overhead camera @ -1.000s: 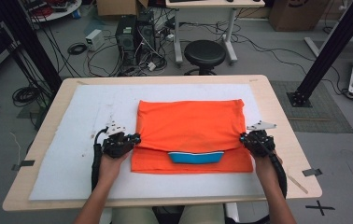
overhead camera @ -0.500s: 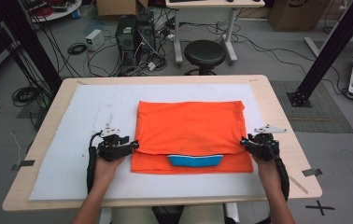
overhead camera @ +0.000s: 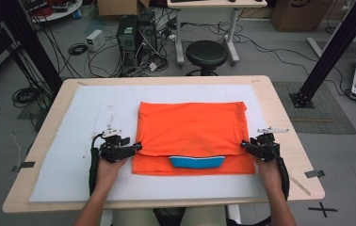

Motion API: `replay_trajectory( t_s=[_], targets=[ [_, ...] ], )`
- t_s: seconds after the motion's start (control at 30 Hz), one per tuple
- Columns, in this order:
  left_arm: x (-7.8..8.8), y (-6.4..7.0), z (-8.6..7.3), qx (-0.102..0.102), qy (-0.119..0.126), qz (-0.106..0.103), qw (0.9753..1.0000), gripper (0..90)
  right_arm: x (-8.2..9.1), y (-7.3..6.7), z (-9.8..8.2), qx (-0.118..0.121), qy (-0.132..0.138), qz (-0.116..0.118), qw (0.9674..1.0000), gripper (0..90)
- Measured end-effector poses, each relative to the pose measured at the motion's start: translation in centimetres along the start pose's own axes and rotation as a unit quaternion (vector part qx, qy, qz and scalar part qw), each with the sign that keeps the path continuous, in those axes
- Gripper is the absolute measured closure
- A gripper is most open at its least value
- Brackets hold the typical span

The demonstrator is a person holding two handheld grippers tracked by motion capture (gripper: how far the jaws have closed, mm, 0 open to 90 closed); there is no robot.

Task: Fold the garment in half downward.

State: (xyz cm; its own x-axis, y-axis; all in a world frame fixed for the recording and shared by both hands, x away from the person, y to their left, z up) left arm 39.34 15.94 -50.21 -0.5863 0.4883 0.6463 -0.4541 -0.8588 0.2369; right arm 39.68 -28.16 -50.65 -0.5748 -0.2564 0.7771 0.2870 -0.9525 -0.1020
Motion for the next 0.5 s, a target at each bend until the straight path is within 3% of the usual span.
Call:
replay_trajectory(
  t_s=[0.1,0.23,0.3,0.5],
  targets=[
    [-0.2,0.4,-0.3,-0.011,-0.016,0.005,0.9998,57.5,0.0,-0.5,0.0,0.005,-0.011,0.029,0.9995,80.5],
    [-0.1,1.1,-0.6,-0.029,-0.022,0.011,0.9993,81.5,0.1,-0.3,-0.1,-0.004,-0.005,0.055,0.9985,84.6],
    [0.0,1.3,-0.7,-0.028,-0.019,0.014,0.9993,83.6,0.2,0.0,-0.2,-0.006,0.002,0.052,0.9986,85.0],
    [0.4,1.8,-1.1,-0.011,-0.018,-0.007,0.9998,84.3,1.2,0.5,-0.5,0.013,0.014,0.026,0.9995,85.4]
  ],
)
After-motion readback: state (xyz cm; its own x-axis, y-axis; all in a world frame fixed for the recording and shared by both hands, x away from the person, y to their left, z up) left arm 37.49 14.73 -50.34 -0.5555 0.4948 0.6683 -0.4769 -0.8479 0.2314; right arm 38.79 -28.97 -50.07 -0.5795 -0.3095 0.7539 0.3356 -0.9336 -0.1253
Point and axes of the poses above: each handheld gripper's, and its own axes: x roughly backward along the jaws, z roughly out of its top, y roughly to its right, the point moved 8 cm from there along -x, roughly forward along the jaws, and after that the axes turned 5 degrees about -y, right-handed, at the moved point
